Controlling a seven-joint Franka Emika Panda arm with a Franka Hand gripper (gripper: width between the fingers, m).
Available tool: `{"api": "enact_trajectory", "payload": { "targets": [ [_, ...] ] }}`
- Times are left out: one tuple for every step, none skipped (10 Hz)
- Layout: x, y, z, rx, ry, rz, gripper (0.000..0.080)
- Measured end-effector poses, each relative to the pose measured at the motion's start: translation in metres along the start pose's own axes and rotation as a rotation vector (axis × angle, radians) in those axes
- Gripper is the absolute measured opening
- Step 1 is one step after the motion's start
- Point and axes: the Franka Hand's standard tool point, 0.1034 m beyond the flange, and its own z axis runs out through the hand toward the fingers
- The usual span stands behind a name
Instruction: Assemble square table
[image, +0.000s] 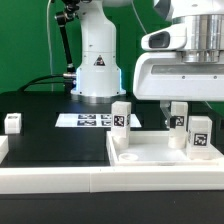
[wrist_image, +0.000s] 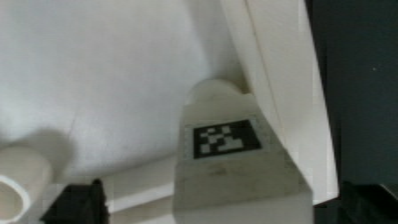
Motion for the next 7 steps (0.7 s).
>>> {"api": "enact_trajectory", "payload": {
  "targets": [
    [0.0001,0.0001,0.0000,-0.001,0.000,-0.028,0.0648],
    [0.0003,0.0008,0.0000,-0.008,0.001,-0.095,0.0648],
    [0.0006,0.0017,0.0001,-0.008,0.001,-0.115,0.0521],
    [0.0006,0.0018,0.0001,-0.008,0.001,-0.107,0.0370],
    [0.0006,0.0019,0.0001,-0.008,0.001,-0.103,0.0370],
    [0.0007,0.0019,0.0001,-0.008,0.001,-0.080,0.0288],
    [0.0007,0.0019,0.0001,-0.008,0.001,-0.081,0.0288]
  ]
}}
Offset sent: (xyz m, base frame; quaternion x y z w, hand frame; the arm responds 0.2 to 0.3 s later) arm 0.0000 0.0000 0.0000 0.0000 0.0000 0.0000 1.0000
